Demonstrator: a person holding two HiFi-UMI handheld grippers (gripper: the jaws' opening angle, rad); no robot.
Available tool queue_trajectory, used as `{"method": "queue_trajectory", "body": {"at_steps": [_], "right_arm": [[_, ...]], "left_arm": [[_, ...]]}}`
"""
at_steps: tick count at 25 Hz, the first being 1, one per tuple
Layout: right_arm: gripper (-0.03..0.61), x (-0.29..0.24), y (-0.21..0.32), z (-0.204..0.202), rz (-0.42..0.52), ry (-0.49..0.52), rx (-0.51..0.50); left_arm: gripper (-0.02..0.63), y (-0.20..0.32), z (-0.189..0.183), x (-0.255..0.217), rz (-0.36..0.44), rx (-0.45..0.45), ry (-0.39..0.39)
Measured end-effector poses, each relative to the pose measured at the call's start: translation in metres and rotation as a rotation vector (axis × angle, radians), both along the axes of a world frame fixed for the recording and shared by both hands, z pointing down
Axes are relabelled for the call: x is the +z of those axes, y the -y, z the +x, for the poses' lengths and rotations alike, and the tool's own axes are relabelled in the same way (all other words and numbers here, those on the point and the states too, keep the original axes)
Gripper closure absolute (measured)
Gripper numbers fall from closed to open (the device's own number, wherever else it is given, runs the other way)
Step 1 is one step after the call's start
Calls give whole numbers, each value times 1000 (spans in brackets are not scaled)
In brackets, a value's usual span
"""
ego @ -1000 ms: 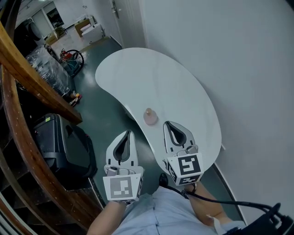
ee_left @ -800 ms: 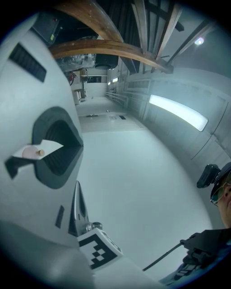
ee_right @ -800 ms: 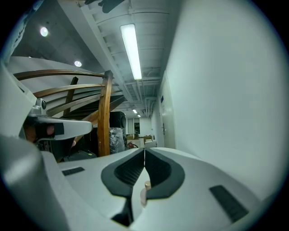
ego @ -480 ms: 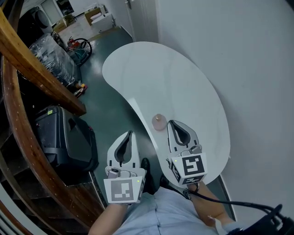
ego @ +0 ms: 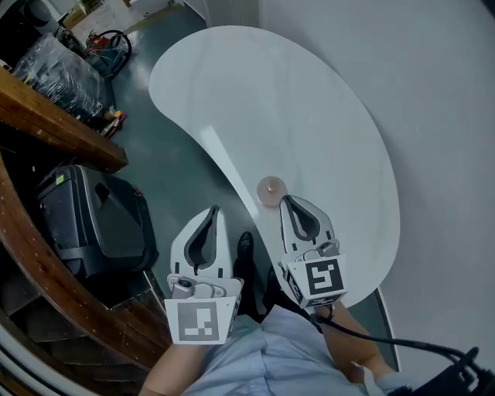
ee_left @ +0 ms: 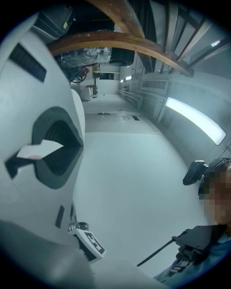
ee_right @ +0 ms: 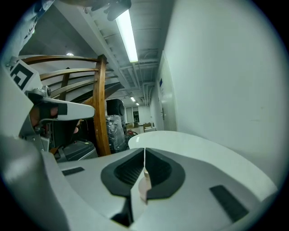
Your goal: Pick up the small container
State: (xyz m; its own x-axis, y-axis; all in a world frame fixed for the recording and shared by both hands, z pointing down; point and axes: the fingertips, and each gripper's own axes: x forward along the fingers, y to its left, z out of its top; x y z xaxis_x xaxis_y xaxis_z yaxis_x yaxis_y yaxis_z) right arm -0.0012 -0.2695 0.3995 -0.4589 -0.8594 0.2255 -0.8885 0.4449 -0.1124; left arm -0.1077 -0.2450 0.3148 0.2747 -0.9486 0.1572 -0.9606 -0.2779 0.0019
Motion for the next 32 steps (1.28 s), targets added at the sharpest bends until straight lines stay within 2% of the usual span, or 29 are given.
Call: {"method": "queue_trajectory", "body": {"at_steps": [2,3,4,10,16,18,20,23,25,28,32], "right_arm": [[555,8,-1,-5,-8,-6,-13],[455,12,-2,-8,-11,-7,-25],[411,15,-2,-10,-15,-8,-32],[399,24,8,-15,6,-12,-6],[399,48,25,-18,-51,-45,16],[400,59,29,-20,-109,-75,21],[400,67,35,-23,-138,-86,29],[400,77,41,-24,-157,-80,31],[402,83,43,-26,-168,-78,31],[405,80,47,-28,-142,-79,40],[416,74,49,-30,-106,-88,49]], "left_arm": [[615,1,0,13,-32,11,-1],[615,2,0,19,-48,16,-4],[615,2,1,25,-64,21,-7],[615,8,-4,47,-142,30,-16],[615,24,-18,60,-189,22,3],[615,30,-27,63,-204,16,17],[615,37,-34,65,-200,18,27],[615,49,-37,62,-144,46,48],[615,52,-40,67,-162,55,72],[615,56,-43,69,-166,69,84],[615,56,-42,73,-209,50,47]]}}
